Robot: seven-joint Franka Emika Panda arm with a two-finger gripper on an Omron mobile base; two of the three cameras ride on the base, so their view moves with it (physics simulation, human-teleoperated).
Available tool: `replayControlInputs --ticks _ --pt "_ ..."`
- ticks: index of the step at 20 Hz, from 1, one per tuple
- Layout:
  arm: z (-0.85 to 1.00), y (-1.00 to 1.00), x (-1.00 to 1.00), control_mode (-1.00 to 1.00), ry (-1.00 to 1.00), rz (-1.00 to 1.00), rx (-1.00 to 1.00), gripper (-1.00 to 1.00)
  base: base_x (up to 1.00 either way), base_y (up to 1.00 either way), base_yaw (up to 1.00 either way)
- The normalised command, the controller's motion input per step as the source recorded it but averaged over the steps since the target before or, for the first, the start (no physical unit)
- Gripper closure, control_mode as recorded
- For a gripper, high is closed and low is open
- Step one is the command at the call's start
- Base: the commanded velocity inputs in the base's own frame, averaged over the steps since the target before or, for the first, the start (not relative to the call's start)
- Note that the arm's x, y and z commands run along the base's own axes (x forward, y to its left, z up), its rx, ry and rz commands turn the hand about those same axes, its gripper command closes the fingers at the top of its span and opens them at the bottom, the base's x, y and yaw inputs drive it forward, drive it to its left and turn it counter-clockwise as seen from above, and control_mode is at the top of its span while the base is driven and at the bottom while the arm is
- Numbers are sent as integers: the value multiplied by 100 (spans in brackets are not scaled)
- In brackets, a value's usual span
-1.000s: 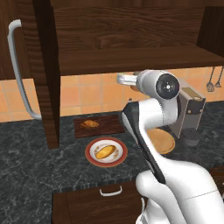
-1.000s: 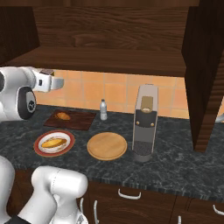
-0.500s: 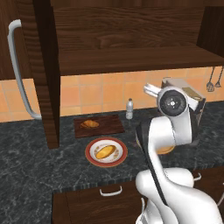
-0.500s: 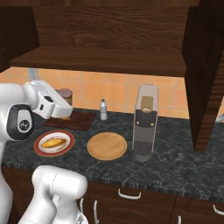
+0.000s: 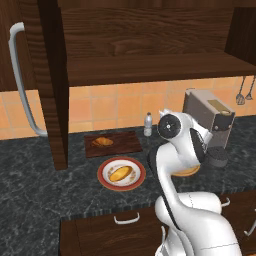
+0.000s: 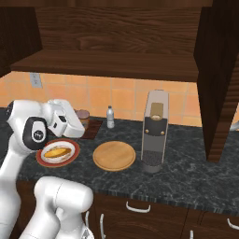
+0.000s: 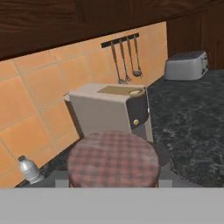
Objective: From the different types of pastries on the counter, select a croissant and place it on the cutting board. Then retrieve a jar of jam from the cabinet and place it alongside the croissant on the cutting board.
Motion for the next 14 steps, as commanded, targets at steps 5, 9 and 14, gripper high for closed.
replayControlInputs --ticks 5,9,14 --pt "-41 -4 38 -100 1 -8 0 100 0 0 0" --pt "-27 10 52 -100 0 14 0 100 0 0 0" --pt "-23 41 60 -100 2 22 0 100 0 0 0"
